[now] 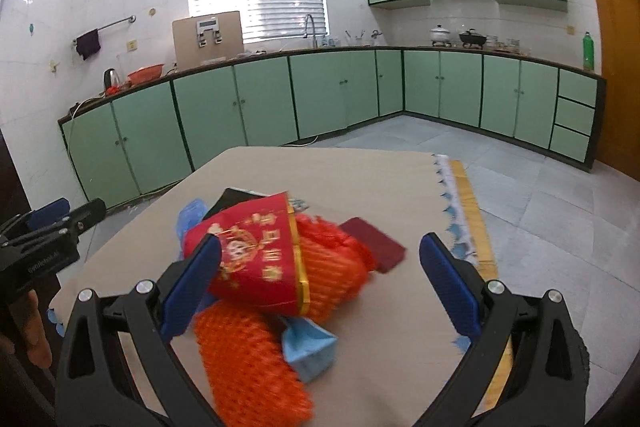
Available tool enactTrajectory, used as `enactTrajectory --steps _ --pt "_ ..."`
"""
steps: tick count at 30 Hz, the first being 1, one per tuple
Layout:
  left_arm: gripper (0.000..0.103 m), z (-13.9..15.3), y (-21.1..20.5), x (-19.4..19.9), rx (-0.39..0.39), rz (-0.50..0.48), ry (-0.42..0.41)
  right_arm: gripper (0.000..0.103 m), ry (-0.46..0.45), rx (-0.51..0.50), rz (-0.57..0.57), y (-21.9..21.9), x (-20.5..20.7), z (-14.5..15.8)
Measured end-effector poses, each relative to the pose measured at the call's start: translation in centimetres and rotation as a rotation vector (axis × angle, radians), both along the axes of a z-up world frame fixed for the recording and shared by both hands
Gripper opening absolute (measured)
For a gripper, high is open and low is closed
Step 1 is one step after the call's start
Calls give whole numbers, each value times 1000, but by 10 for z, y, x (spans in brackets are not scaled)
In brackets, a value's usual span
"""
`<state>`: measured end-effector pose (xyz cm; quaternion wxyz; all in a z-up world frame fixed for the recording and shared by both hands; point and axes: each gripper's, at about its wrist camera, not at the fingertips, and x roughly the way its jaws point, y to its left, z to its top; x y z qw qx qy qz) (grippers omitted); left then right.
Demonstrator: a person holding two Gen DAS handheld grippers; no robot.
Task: Collect trash
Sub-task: 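Grasp blue plastic bag with the left tool while the right tool grasps red paper cup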
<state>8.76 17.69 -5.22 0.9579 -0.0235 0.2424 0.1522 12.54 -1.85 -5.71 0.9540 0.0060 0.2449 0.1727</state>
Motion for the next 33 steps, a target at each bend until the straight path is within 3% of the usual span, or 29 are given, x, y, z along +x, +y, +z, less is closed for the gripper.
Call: enactTrajectory --steps 14,28,29,31,33 --pt "73 -28 35 -3 -32 42 46 96 -11 -85 51 54 6 -14" --pt "73 -27 41 -3 -38 22 36 96 30 -89 57 58 16 -26" --pt "73 -26 40 -3 -39 20 34 95 30 -88 60 58 16 -26" --pt "73 -25 38 -3 -39 16 33 80 34 -88 67 57 16 -26" --pt "73 -25 36 -2 -41 12 33 80 47 -85 81 55 17 -26"
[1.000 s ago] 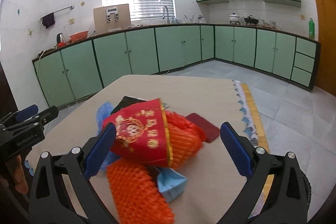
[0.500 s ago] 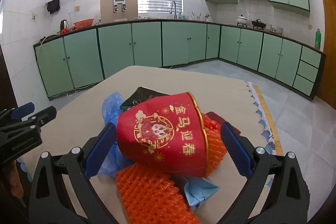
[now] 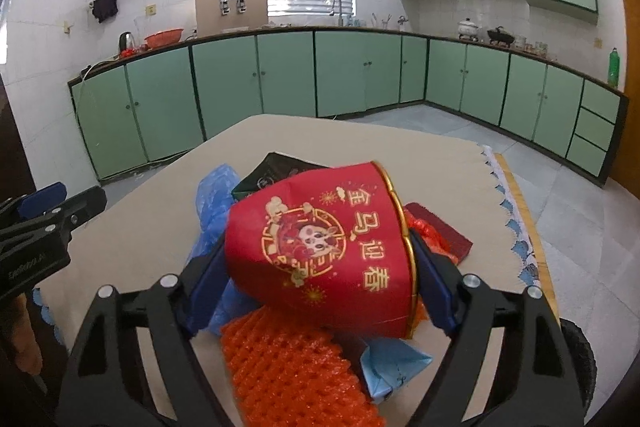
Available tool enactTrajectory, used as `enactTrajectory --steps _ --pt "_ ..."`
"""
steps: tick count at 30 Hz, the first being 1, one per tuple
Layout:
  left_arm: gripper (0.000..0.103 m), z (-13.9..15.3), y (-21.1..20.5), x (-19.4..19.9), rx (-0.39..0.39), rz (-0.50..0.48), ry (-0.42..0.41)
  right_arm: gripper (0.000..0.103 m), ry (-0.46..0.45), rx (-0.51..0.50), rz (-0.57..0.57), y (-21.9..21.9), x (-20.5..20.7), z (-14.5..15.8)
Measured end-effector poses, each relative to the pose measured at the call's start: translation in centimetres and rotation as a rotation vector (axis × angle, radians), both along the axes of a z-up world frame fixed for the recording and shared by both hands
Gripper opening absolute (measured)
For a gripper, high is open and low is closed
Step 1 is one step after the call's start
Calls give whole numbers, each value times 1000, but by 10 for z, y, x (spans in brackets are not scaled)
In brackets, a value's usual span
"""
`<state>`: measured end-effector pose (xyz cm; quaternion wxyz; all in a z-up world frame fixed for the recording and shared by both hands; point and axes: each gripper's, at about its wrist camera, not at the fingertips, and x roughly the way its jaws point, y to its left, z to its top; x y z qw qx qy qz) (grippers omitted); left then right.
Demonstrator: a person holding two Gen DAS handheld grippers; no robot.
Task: Collect trash
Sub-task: 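Grasp blue plastic bag with the left tool while the right tool grasps red paper cup, then carry the blue bag and red cup over the bin and release both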
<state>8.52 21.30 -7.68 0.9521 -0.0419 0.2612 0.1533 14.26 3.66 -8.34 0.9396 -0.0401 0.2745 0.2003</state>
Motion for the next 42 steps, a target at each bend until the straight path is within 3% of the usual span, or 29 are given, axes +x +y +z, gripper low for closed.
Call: enactTrajectory --steps 11,21,30,33,35,38,42 --pt "73 3 -16 6 -16 -44 1 80 -18 49 13 -21 -8 15" --pt "73 -2 -40 22 -38 -126 13 80 -38 73 -46 -55 -13 24" --pt "72 -23 -59 41 -66 -182 71 80 -32 66 -102 -76 -6 20" --pt "55 -31 -61 46 -89 -200 103 80 -28 64 -108 -78 -5 17" --pt "33 -38 -62 49 -108 -215 126 80 -24 62 -109 -80 -5 15" --pt "11 -44 -66 52 -123 -237 153 80 -26 56 -109 -80 -5 14" --pt "2 -39 -71 45 -108 -236 130 80 -29 56 -109 -81 -6 16"
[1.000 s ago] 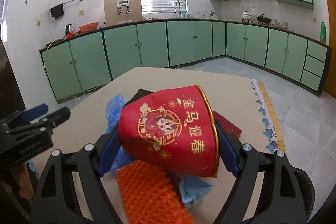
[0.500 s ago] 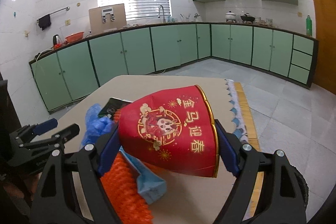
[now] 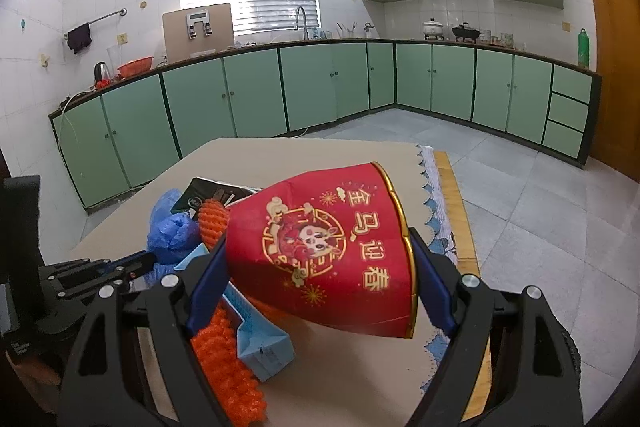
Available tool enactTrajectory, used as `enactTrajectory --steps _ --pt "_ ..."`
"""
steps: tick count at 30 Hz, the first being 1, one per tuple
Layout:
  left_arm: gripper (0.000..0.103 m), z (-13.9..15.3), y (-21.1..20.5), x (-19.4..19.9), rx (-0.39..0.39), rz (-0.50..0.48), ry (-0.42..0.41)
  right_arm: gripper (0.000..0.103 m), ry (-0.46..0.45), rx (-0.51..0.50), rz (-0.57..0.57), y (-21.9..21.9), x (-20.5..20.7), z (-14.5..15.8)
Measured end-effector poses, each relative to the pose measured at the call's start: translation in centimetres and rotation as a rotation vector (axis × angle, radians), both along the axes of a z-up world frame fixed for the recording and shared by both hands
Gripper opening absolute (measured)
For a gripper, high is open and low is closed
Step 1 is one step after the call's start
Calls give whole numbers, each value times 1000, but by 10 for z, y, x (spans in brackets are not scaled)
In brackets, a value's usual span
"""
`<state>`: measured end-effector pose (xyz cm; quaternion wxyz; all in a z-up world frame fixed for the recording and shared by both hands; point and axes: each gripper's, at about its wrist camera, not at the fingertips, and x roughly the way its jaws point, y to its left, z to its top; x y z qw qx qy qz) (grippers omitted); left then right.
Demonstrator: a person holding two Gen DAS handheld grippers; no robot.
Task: Collect trash
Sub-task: 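Carry the blue bag and red cup over the bin and release both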
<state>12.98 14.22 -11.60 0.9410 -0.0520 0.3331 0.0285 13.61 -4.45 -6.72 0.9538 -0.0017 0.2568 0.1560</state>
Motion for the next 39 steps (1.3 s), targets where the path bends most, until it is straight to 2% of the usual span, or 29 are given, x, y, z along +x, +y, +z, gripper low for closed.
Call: enactTrajectory --steps 10,20,27,39 --pt "1 47 2 -25 23 23 -116 80 -23 17 0 -4 -7 13" --pt "1 76 2 -38 19 22 -185 80 -44 36 -19 -22 -17 25" --pt "1 96 -20 -39 20 -35 -235 80 -58 32 -51 -41 -25 32" --pt "1 106 -70 -31 -16 -166 -269 80 -72 31 -148 -95 -36 46"
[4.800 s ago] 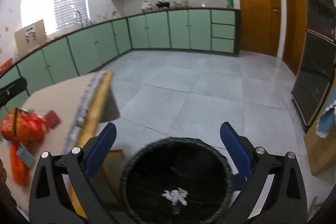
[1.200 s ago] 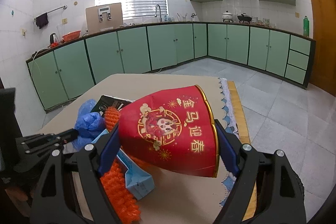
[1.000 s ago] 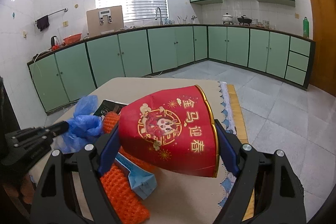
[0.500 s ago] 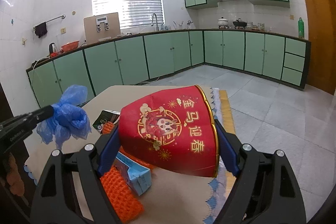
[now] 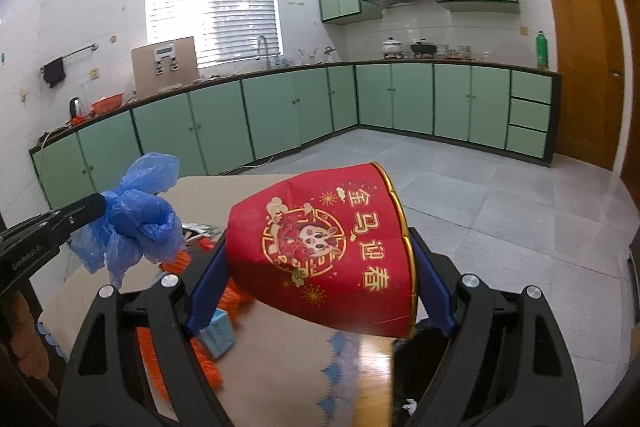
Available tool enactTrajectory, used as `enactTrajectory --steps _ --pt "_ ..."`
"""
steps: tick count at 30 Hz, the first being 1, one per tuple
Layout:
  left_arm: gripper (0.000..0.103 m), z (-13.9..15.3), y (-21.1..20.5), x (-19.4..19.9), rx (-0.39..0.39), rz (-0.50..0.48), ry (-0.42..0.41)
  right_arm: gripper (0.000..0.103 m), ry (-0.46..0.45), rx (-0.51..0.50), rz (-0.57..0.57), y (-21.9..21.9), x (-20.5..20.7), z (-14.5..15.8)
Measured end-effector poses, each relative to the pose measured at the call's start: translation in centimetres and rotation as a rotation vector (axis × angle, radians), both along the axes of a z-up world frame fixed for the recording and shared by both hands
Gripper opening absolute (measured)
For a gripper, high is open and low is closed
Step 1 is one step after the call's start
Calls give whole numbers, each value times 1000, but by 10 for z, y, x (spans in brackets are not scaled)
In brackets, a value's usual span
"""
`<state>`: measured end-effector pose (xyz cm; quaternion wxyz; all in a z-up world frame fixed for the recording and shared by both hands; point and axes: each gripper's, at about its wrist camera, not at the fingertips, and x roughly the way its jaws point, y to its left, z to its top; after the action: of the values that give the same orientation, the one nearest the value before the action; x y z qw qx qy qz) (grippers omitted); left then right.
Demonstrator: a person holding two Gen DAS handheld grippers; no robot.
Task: Collect trash
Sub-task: 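Carry the blue bag and red cup over the bin and release both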
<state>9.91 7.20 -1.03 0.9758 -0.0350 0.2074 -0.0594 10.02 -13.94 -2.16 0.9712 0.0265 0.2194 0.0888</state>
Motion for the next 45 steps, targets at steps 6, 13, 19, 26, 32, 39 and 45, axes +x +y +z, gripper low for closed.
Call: enactTrajectory --steps 6,13,19,26,32,39,45 --pt "1 2 -34 8 -14 -90 -3 80 -4 -8 -69 -34 -7 2" --pt "1 0 -78 13 -21 -195 1 80 3 -18 -161 -79 -18 -3" --pt "1 -6 -126 19 -19 -280 19 80 15 -32 -231 -113 -25 -11" --pt "1 -18 -170 29 -18 -357 56 80 45 -37 -305 -151 -32 -31" --pt "1 -35 -206 41 0 -411 95 80 91 -38 -352 -178 -30 -53" --pt "1 -58 -239 54 19 -455 147 80 147 -33 -393 -202 -19 -80" --pt "1 -80 -259 66 41 -465 201 80 193 -26 -411 -215 -8 -101"
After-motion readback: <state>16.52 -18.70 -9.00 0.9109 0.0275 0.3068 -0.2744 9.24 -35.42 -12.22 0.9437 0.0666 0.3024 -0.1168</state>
